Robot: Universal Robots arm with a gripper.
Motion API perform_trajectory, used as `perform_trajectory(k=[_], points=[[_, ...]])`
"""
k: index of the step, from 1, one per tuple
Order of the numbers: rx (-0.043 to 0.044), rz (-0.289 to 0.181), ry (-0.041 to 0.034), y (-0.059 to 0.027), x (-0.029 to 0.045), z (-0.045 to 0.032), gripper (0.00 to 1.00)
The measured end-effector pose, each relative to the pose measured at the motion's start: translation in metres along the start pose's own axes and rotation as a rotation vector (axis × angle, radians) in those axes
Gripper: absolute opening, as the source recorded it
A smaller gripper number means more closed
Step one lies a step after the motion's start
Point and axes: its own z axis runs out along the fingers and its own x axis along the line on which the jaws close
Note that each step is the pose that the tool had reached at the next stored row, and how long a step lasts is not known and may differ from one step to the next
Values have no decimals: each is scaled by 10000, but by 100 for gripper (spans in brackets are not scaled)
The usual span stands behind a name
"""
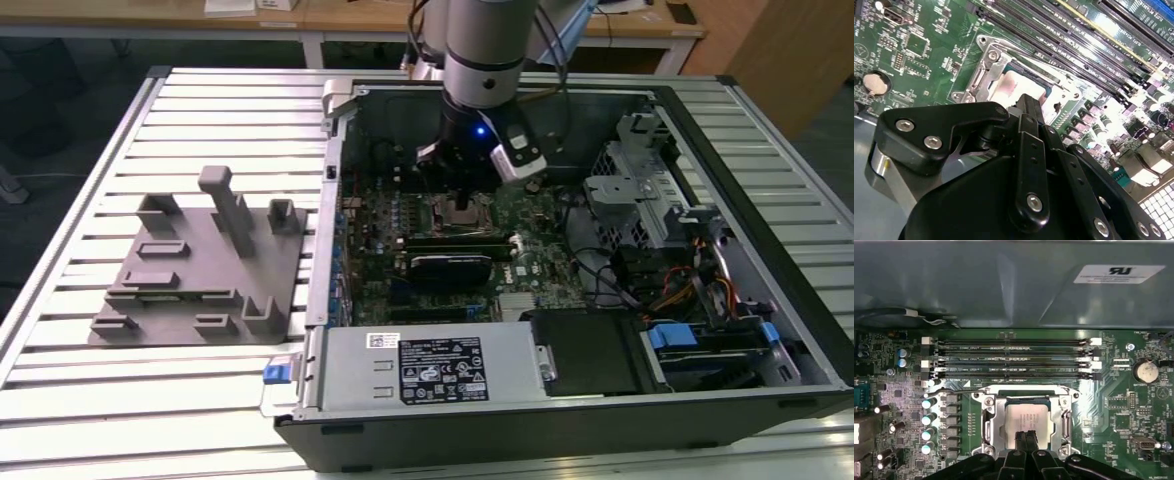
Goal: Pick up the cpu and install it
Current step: 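Close the cpu cover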
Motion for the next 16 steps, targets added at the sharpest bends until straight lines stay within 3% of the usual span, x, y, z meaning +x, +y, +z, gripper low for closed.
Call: perform_trajectory(k=[16], points=[[20, -5, 0, -9, 225, 141, 11]])
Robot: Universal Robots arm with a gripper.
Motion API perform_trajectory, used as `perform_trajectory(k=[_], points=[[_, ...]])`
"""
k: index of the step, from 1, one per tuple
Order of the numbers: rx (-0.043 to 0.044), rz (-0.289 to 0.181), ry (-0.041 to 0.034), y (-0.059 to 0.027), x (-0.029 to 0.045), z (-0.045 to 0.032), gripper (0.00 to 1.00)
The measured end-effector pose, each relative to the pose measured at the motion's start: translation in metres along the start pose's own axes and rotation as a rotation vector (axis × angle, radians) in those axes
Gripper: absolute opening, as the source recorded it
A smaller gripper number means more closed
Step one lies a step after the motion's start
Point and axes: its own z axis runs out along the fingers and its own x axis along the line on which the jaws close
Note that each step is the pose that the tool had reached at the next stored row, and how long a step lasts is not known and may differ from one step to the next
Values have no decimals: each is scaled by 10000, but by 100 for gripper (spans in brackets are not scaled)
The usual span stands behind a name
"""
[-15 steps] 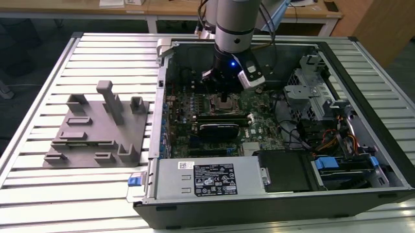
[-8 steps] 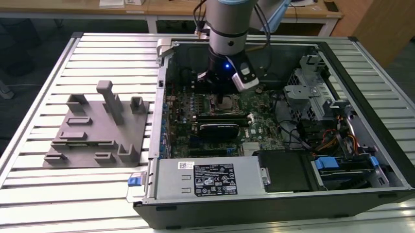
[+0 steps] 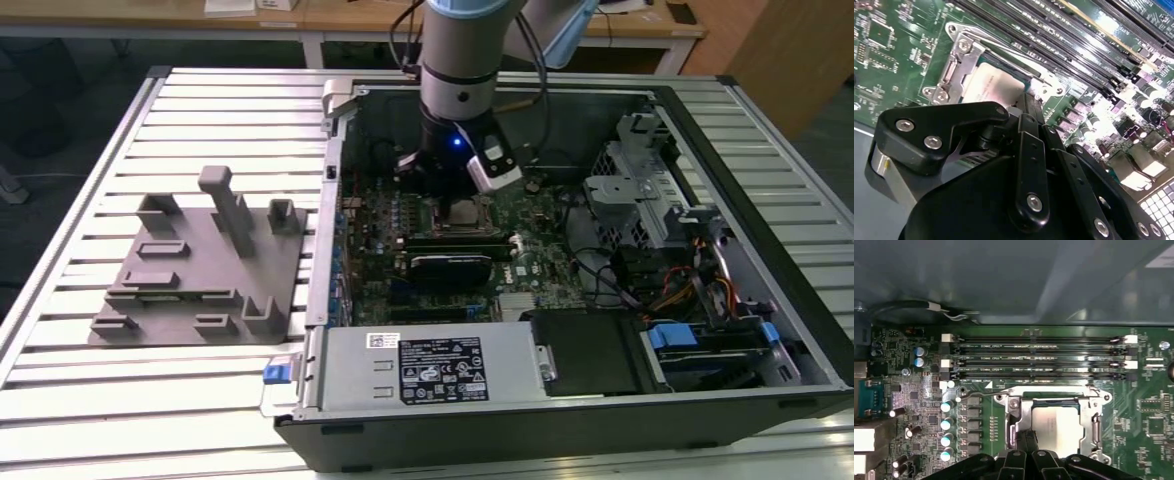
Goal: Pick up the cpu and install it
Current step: 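Close the cpu cover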
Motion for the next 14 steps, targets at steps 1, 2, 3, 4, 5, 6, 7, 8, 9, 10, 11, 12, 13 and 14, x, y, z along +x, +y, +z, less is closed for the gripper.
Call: perform_trajectory(k=[1, 2, 3, 4, 5, 6, 7, 8, 9, 10, 11, 12, 13, 14], points=[[1, 0, 0, 0, 10, 7, 11], [2, -1, 0, -1, 18, 15, 11], [3, -1, 0, -1, 25, 21, 11], [7, -2, 0, -1, 29, 28, 11], [16, -2, 1, -2, 32, 35, 11], [24, -2, 0, -2, 35, 42, 11], [33, -3, 0, -2, 36, 48, 11], [42, -4, -1, -2, 36, 53, 11], [47, -4, 0, -2, 36, 57, 11], [51, -4, 1, -3, 37, 58, 11], [51, -3, 0, -3, 37, 60, 11], [50, -3, 0, -3, 37, 63, 11], [50, -3, -1, -2, 37, 66, 11], [51, -3, 0, -3, 37, 68, 11]])
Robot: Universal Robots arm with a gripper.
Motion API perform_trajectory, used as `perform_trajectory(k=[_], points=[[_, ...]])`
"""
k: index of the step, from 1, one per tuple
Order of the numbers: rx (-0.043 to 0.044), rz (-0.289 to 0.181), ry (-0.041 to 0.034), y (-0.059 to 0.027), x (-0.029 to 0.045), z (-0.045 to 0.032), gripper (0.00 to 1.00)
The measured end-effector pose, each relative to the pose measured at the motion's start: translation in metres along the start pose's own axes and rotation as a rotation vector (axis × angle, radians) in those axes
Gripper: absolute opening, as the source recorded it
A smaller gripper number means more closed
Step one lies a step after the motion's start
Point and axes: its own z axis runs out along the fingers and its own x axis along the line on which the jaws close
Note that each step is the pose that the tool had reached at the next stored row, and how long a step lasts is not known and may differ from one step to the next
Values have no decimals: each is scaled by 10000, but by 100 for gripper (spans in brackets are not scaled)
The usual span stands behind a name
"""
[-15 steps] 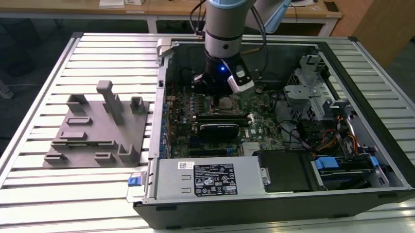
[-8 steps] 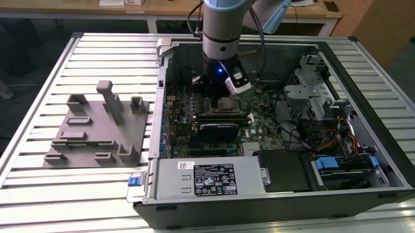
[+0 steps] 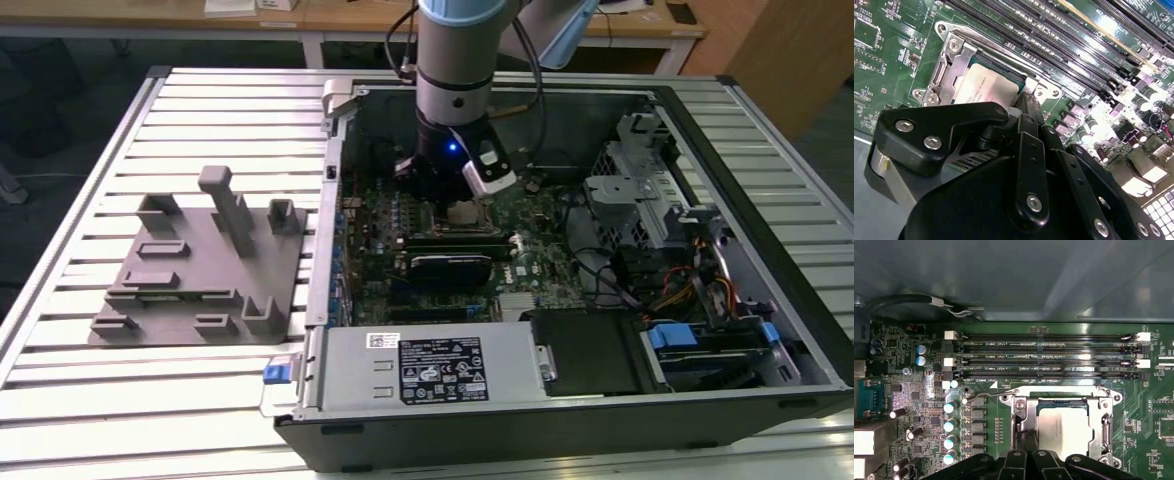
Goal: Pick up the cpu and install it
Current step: 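Close the cpu cover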
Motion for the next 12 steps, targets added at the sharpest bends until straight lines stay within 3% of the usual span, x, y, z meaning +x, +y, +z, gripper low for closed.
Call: perform_trajectory(k=[12], points=[[-5, 0, 0, -1, 42, -5, 11]])
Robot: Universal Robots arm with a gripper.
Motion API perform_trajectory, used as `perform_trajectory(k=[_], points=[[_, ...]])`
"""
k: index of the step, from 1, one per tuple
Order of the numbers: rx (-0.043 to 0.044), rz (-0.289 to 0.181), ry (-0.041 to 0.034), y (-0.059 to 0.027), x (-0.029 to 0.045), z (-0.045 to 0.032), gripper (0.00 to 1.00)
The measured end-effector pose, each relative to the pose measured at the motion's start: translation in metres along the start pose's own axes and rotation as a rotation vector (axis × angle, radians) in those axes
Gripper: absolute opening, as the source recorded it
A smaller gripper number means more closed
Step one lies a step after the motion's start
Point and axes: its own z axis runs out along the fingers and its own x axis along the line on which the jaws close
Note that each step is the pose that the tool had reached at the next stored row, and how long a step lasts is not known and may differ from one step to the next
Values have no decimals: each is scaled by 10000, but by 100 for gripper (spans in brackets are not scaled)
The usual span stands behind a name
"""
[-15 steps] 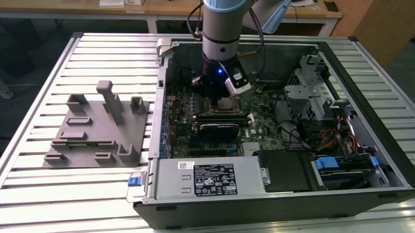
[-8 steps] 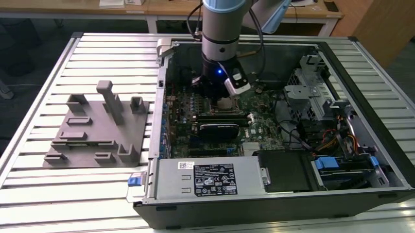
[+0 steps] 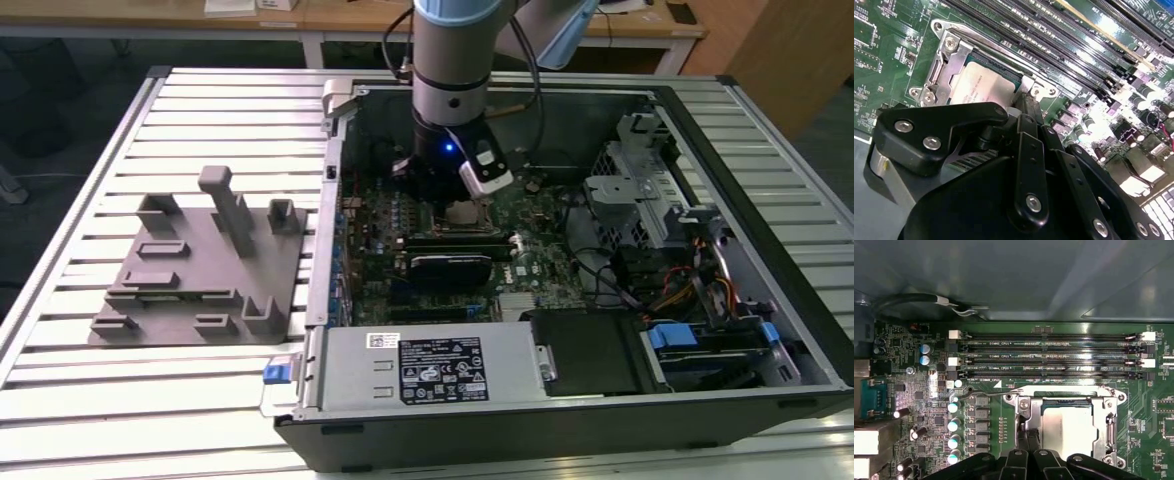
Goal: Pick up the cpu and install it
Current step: 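Close the cpu cover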
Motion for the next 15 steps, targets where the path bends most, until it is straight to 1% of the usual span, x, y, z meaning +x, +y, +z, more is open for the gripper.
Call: perform_trajectory(k=[5, 11, 12, 15], points=[[1, -2, -29, 2, -2, -86, 11], [1, -2, -83, 5, -2, -252, 11], [0, -2, -88, 5, -3, -264, 11], [-2, -2, -90, 5, -3, -266, 11]])
